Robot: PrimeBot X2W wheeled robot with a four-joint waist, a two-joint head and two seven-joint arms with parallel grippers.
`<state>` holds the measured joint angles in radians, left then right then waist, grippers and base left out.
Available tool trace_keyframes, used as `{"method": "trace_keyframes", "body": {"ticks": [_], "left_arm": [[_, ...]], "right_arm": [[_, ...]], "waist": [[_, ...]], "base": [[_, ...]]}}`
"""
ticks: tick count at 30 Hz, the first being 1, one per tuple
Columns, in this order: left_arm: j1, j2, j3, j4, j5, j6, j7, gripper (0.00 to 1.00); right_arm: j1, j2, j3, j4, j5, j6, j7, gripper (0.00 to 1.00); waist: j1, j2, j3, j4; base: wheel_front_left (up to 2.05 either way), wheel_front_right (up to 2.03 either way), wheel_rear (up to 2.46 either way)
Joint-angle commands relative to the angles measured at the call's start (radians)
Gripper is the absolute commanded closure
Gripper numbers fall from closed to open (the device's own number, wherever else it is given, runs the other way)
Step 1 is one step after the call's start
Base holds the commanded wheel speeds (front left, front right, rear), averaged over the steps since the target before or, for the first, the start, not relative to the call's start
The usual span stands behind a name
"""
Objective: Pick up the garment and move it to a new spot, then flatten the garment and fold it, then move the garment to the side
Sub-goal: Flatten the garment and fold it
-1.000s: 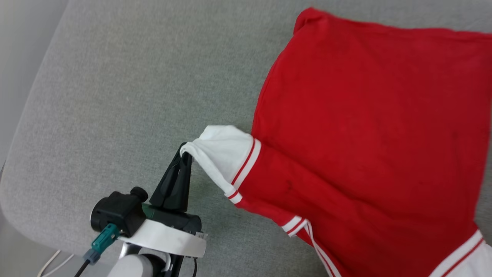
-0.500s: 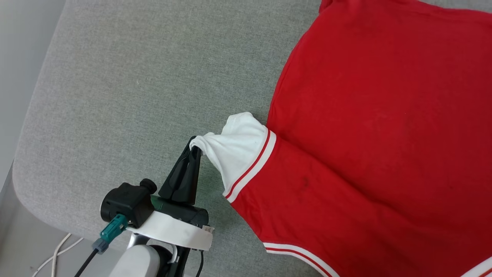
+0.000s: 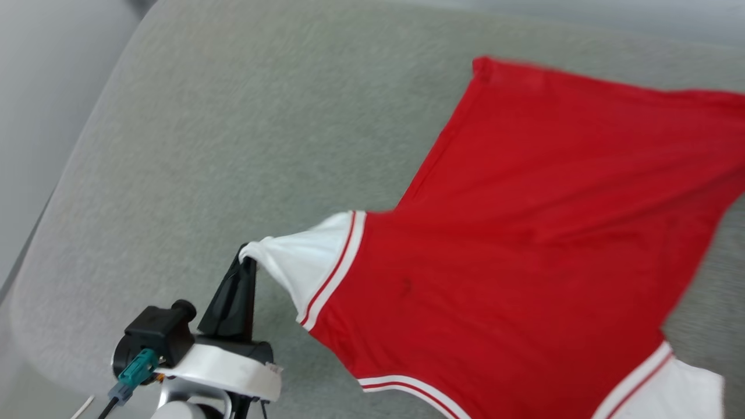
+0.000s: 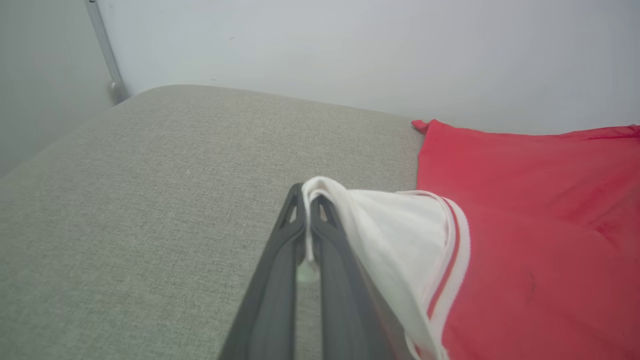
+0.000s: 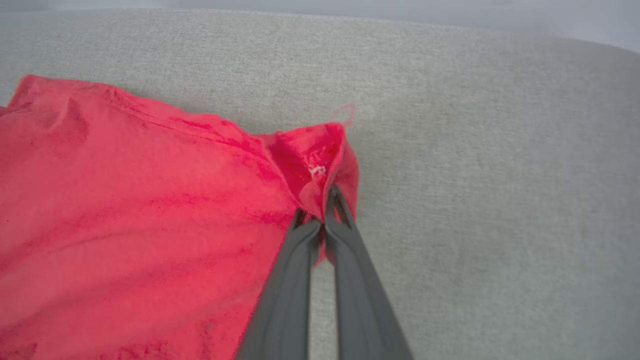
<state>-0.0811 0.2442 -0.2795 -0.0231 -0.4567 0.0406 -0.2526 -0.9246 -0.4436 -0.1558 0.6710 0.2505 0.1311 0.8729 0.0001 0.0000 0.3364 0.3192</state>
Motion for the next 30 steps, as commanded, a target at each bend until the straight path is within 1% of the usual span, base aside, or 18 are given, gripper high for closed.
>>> {"method": "trace_keyframes", "body": {"ticks": [1, 7, 10, 11, 13, 14, 16, 18, 21, 22, 23, 24, 25, 27, 30], "left_arm": [[0.021, 0.014, 0.012, -0.006, -0.005, 0.012, 0.010, 1.00], [0.085, 0.049, 0.055, -0.033, -0.019, 0.048, 0.027, 1.00], [0.115, 0.062, 0.075, -0.041, -0.028, 0.065, 0.037, 1.00], [0.149, 0.078, 0.094, -0.043, -0.036, 0.081, 0.054, 1.00], [0.167, 0.086, 0.105, -0.045, -0.041, 0.090, 0.062, 1.00], [0.176, 0.090, 0.108, -0.046, -0.043, 0.093, 0.067, 1.00], [0.192, 0.096, 0.115, -0.045, -0.049, 0.099, 0.076, 1.00], [0.203, 0.100, 0.120, -0.046, -0.054, 0.106, 0.083, 1.00], [0.220, 0.105, 0.123, -0.050, -0.056, 0.109, 0.088, 1.00], [0.224, 0.111, 0.122, -0.056, -0.058, 0.114, 0.098, 1.00], [0.223, 0.112, 0.120, -0.057, -0.058, 0.114, 0.101, 1.00], [0.221, 0.112, 0.117, -0.059, -0.058, 0.114, 0.105, 1.00], [0.218, 0.114, 0.115, -0.060, -0.057, 0.112, 0.107, 1.00], [0.210, 0.118, 0.112, -0.063, -0.055, 0.110, 0.113, 1.00], [0.200, 0.120, 0.107, -0.068, -0.052, 0.110, 0.118, 1.00]], "right_arm": [[0.061, -0.021, 0.019, -0.043, 0.023, -0.001, 0.012, 1.00], [0.288, -0.041, 0.080, -0.237, 0.111, -0.001, 0.061, 1.00], [0.430, -0.038, 0.079, -0.348, 0.139, -0.001, 0.082, 1.00], [0.582, -0.025, 0.062, -0.448, 0.160, -0.001, 0.092, 1.00], [0.686, -0.014, 0.046, -0.507, 0.164, -0.001, 0.101, 1.00], [0.734, 0.002, 0.033, -0.535, 0.170, -0.001, 0.102, 1.00], [0.831, 0.024, 0.011, -0.579, 0.157, -0.001, 0.110, 1.00], [0.915, 0.071, -0.010, -0.618, 0.171, -0.001, 0.110, 1.00], [1.021, 0.124, -0.034, -0.648, 0.159, -0.001, 0.109, 1.00], [1.078, 0.187, -0.040, -0.651, 0.171, -0.001, 0.097, 0.83], [1.083, 0.201, -0.045, -0.652, 0.170, -0.001, 0.080, 0.16], [1.087, 0.222, -0.052, -0.647, 0.179, -0.001, 0.062, 0.00], [1.087, 0.235, -0.052, -0.646, 0.180, 0.000, 0.038, 0.00], [1.065, 0.248, -0.056, -0.658, 0.180, 0.000, -0.047, 0.00], [1.022, 0.252, -0.056, -0.670, 0.186, 0.000, -0.231, 0.00]], "waist": [[-0.0001, 0.0000, -0.084, -0.083], [-0.0001, 0.0000, -0.159, -0.196], [-0.0001, 0.0000, -0.190, -0.248], [-0.0001, 0.0000, -0.221, -0.295], [-0.0001, 0.0000, -0.235, -0.320], [-0.0001, 0.0000, -0.240, -0.331], [-0.0001, 0.0000, -0.250, -0.351], [-0.0001, 0.0000, -0.256, -0.368], [-0.0001, 0.0000, -0.263, -0.385], [-0.0001, 0.0000, -0.261, -0.397], [-0.0001, 0.0000, -0.260, -0.400], [-0.0001, 0.0000, -0.259, -0.401], [-0.0001, 0.0000, -0.258, -0.401], [-0.0001, 0.0000, -0.253, -0.400], [-0.0001, 0.0000, -0.246, -0.394]], "base": [[0.00, 0.00, 0.00], [0.00, 0.00, 0.00], [0.00, 0.00, 0.00], [0.00, 0.00, 0.00], [0.00, 0.00, 0.00], [0.00, 0.00, 0.00], [0.00, 0.00, 0.00], [0.00, 0.00, 0.00], [0.00, 0.00, 0.00], [0.00, 0.00, 0.00], [0.00, 0.00, 0.00], [0.00, 0.00, 0.00], [0.00, 0.00, 0.00], [0.00, 0.00, 0.00], [0.00, 0.00, 0.00]]}}
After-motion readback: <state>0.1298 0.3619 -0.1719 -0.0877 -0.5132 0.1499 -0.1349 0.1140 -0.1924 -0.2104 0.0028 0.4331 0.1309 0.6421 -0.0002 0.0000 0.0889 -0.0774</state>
